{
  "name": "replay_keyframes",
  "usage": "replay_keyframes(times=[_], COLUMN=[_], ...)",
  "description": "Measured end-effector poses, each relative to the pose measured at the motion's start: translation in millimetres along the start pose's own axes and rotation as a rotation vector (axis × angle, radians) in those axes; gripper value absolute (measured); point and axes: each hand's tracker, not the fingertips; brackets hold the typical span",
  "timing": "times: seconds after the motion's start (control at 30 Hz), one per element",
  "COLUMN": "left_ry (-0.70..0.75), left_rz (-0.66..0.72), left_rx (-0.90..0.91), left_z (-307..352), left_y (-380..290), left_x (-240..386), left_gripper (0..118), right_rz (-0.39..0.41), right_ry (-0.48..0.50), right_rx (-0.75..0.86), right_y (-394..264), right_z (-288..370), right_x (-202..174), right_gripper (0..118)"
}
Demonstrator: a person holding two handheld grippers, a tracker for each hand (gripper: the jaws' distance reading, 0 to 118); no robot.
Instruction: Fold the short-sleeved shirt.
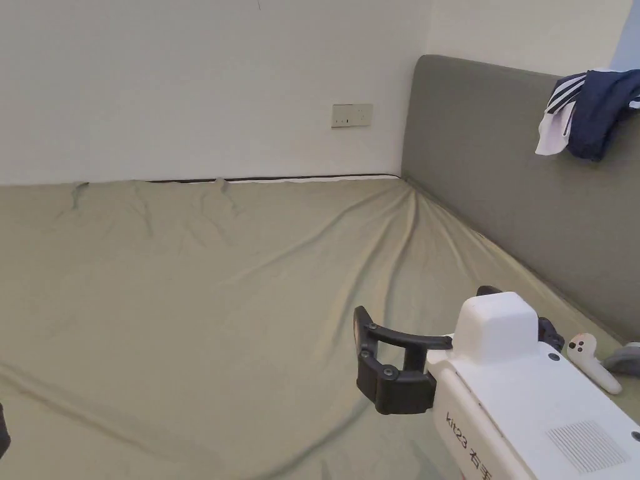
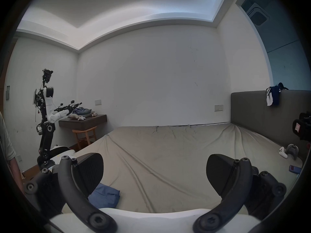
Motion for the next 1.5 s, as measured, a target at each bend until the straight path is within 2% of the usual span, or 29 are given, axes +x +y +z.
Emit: replay_keyframes(times=[0.23, 0.47, 1.5], left_ry=[0.007, 0.017, 0.04], left_rz=[0.008, -0.003, -0.026], left_rx=[0.01, 0.007, 0.02], left_z=[5.8, 8.9, 8.1], left_y=[5.1, 6.5, 7.4], left_x=[-2.7, -5.7, -11.4], left_gripper=[118, 118, 118], right_rz=[0.016, -0.001, 0.024], right_ry=[-0.015, -0.03, 0.004], right_rx=[0.02, 0.021, 0.038], right_y=[5.5, 5.1, 8.4], right_z=[2.9, 5.3, 6.4], right_x=[-0.1, -0.5, -9.7], right_gripper=[118, 118, 118])
